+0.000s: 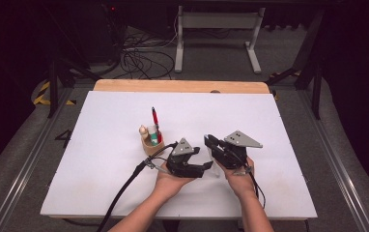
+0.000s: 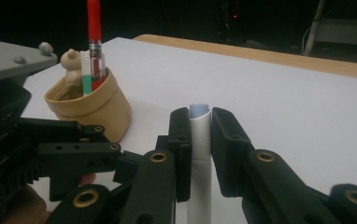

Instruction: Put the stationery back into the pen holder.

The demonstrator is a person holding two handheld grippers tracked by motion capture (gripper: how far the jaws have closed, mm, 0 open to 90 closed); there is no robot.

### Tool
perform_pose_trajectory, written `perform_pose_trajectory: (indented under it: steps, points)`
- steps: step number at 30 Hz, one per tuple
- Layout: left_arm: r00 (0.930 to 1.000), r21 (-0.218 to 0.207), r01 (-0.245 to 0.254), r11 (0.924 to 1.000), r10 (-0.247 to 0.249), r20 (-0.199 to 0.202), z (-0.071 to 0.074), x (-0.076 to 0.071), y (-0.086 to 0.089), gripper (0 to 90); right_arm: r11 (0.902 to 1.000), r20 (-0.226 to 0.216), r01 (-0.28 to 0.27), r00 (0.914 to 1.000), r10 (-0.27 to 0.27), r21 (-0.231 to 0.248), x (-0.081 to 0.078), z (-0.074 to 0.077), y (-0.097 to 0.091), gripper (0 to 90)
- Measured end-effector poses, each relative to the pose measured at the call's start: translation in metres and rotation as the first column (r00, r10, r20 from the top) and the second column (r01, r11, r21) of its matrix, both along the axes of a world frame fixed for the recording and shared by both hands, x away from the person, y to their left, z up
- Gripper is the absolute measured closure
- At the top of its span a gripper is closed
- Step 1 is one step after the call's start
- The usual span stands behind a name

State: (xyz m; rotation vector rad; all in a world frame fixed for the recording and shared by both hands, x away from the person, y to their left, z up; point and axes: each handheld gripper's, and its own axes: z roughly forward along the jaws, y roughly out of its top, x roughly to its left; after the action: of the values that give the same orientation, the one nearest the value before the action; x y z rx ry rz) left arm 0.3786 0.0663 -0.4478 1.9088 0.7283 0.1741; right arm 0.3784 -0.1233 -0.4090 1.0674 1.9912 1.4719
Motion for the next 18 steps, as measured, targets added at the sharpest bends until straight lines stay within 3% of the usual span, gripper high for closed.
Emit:
perform_pose_trajectory:
  steps: [6,18]
  points:
    - [0.9998,-0.019,-0.001,0.9998,0.000,-0.021,-0.003,0.003,-0.009,33.9,0.9999,0.010,-0.004,0.9999,0.004,0.011,-0.001,0.001,-0.001,79.5]
    - [0.9980,-0.035,-0.013,0.9993,0.011,-0.062,-0.002,0.006,-0.016,53.9,0.9996,0.024,-0.005,0.9997,0.004,0.028,-0.003,0.003,-0.003,79.4]
